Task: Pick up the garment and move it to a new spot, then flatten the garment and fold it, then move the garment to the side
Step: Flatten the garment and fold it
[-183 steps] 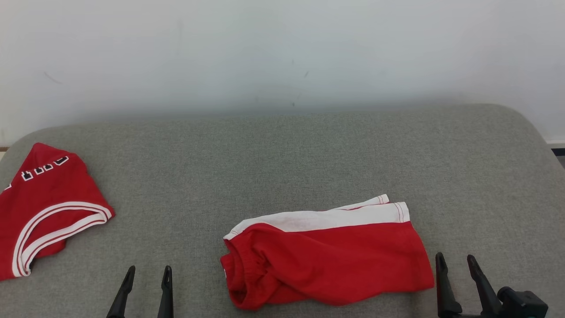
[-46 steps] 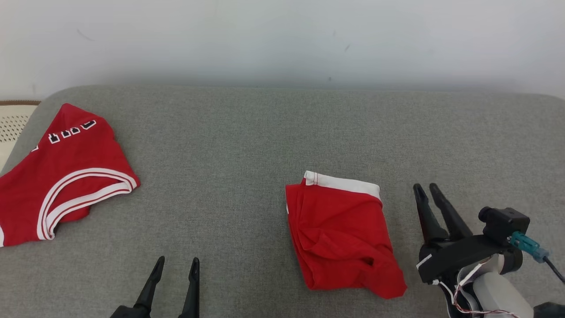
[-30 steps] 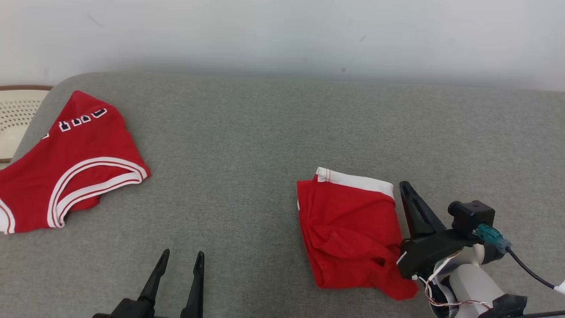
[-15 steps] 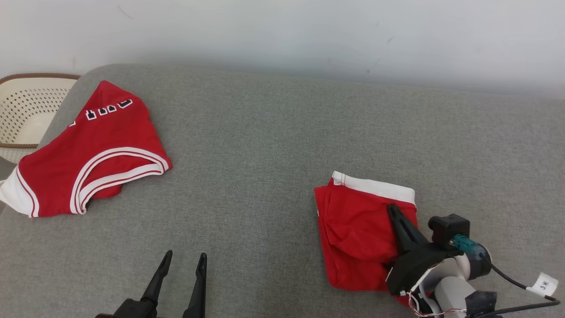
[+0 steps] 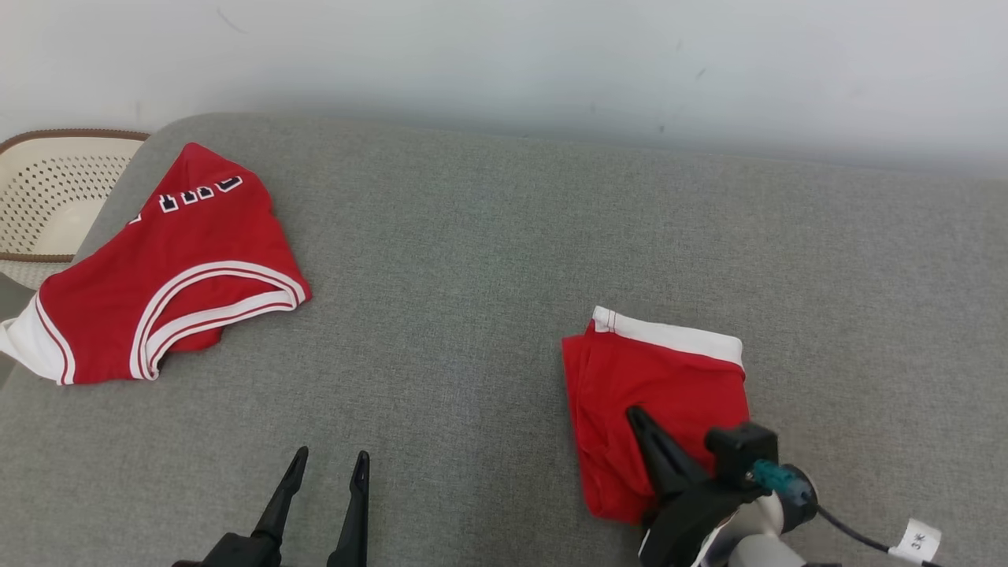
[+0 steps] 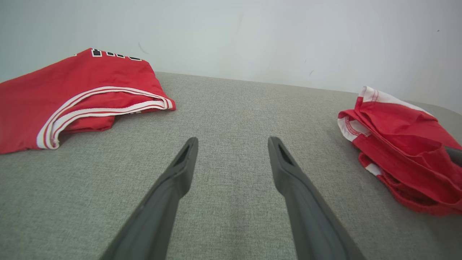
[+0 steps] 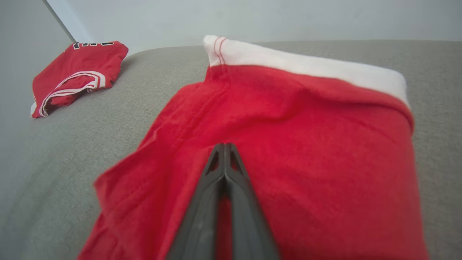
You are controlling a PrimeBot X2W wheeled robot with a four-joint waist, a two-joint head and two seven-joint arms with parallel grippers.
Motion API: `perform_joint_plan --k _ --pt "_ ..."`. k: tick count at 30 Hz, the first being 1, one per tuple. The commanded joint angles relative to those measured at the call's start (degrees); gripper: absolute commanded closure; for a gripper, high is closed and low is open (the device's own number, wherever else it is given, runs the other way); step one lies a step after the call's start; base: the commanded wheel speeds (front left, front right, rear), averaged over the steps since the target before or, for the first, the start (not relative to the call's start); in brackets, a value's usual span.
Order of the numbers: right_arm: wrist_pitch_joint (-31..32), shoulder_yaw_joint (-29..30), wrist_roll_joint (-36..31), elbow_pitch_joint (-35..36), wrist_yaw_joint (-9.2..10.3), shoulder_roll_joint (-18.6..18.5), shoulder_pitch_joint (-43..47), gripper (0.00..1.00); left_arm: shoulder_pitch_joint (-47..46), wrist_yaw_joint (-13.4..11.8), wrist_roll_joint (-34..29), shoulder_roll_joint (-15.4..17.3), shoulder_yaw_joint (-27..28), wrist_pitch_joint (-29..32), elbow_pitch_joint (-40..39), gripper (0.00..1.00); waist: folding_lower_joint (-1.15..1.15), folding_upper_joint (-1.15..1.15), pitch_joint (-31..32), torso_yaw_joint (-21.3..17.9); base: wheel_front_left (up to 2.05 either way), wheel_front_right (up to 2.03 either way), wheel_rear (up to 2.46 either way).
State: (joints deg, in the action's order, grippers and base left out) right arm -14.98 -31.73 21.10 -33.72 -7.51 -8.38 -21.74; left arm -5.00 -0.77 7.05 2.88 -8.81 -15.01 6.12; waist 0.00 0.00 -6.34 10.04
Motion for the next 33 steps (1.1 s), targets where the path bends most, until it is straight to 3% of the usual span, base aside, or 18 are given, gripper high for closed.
perform_joint_plan --k 1,9,16,21,27,28,30,31,32,33 --pt "-0.26 -1.2 0.71 0.68 0.04 0.11 1.28 1.0 -0.09 -0.2 0.22 0.03 -0.03 -0.28 0.06 0.0 0.0 0.0 0.0 0.06 0.0 0.0 0.0" --pt "-0.25 -8.2 4.35 7.9 0.04 -1.13 4.44 1.0 0.07 -0.3 0.42 0.03 0.17 -0.28 -0.15 0.0 0.0 0.0 -0.18 0.11 0.0 0.0 0.0" --pt "-0.26 -12.73 7.0 7.94 0.04 -1.77 4.97 1.0 0.42 -0.55 0.62 0.03 0.17 -0.28 -0.19 0.0 0.0 0.0 -0.03 -0.38 0.0 0.0 0.0" --pt "-0.25 -11.4 7.77 10.02 0.04 -2.33 4.3 1.0 0.71 -0.77 0.8 0.03 0.19 -0.28 -0.34 0.0 0.0 0.0 0.2 -1.01 0.0 0.0 0.0" --pt "-0.25 -5.66 6.66 15.85 0.04 -2.84 4.83 1.0 0.94 -0.94 0.9 0.03 0.31 -0.28 -0.66 0.0 0.0 0.0 0.33 -1.85 0.0 0.0 0.0" --pt "-0.25 -4.62 6.38 16.86 0.04 -2.92 5.07 0.93 1.0 -1.01 0.9 0.03 0.33 -0.28 -0.73 0.0 0.0 0.0 0.39 -1.98 0.0 0.0 0.0" --pt "-0.25 -2.55 5.61 18.29 0.04 -3.16 5.67 0.48 1.12 -1.14 0.92 0.03 0.35 -0.28 -0.86 0.0 0.0 0.0 0.51 -2.23 0.0 0.0 0.0" --pt "-0.25 -1.44 5.24 18.91 0.04 -3.26 5.98 0.06 1.18 -1.16 0.92 0.03 0.36 -0.28 -0.92 0.0 0.0 0.0 0.57 -2.35 0.0 0.0 0.0" --pt "-0.25 -0.27 4.8 19.24 0.04 -3.43 6.22 0.0 1.24 -1.19 0.9 0.03 0.36 -0.28 -1.01 0.0 0.0 0.0 0.62 -2.47 0.0 0.0 0.0" --pt "-0.26 0.76 4.41 19.74 0.04 -3.62 6.32 0.0 1.29 -1.22 0.88 0.03 0.41 -0.28 -1.1 0.0 0.0 0.0 0.66 -2.59 0.0 0.0 0.0"
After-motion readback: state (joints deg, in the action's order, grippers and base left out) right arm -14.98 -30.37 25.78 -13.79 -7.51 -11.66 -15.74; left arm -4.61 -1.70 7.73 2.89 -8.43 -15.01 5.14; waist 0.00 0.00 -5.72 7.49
